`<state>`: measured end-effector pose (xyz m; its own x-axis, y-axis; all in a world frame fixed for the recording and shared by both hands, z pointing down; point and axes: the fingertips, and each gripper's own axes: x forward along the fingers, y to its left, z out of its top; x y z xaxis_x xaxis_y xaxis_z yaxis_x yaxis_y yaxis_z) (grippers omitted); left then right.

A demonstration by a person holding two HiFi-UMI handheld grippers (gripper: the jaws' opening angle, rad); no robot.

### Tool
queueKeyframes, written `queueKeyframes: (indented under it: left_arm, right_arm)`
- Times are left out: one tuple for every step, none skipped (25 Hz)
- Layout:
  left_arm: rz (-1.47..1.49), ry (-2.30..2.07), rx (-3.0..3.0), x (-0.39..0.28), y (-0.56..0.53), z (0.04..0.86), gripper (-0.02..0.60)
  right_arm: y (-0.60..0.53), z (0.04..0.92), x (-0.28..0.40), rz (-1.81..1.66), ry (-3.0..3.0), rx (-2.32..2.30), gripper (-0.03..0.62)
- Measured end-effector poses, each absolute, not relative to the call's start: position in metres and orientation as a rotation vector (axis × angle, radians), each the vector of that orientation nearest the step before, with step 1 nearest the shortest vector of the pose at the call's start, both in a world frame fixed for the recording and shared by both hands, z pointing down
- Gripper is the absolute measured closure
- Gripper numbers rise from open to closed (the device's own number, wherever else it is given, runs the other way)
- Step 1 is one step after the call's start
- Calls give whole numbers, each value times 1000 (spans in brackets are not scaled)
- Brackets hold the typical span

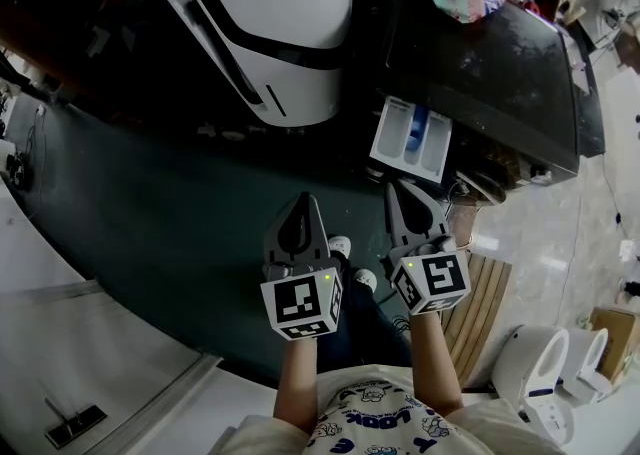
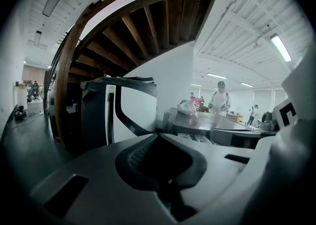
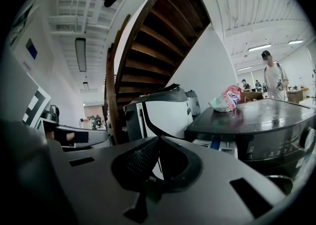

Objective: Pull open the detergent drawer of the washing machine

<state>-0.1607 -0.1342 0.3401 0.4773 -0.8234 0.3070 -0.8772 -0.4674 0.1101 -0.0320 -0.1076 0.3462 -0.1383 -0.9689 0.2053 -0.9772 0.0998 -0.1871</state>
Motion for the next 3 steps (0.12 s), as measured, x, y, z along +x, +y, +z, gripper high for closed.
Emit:
queueKeyframes:
  left_arm:
    - [307, -1453, 2474, -160, -134, 340, 566]
    - [307, -1450, 2475, -159, -134, 339, 566]
    - [306, -1447, 2476, -158, -134, 339, 566]
  right_arm:
    - [-108, 346, -32, 436, -2306, 2042, 582]
    - [-108, 345, -31, 437, -2305, 2042, 582]
    - [-107, 345, -31, 439, -2304, 2042, 582]
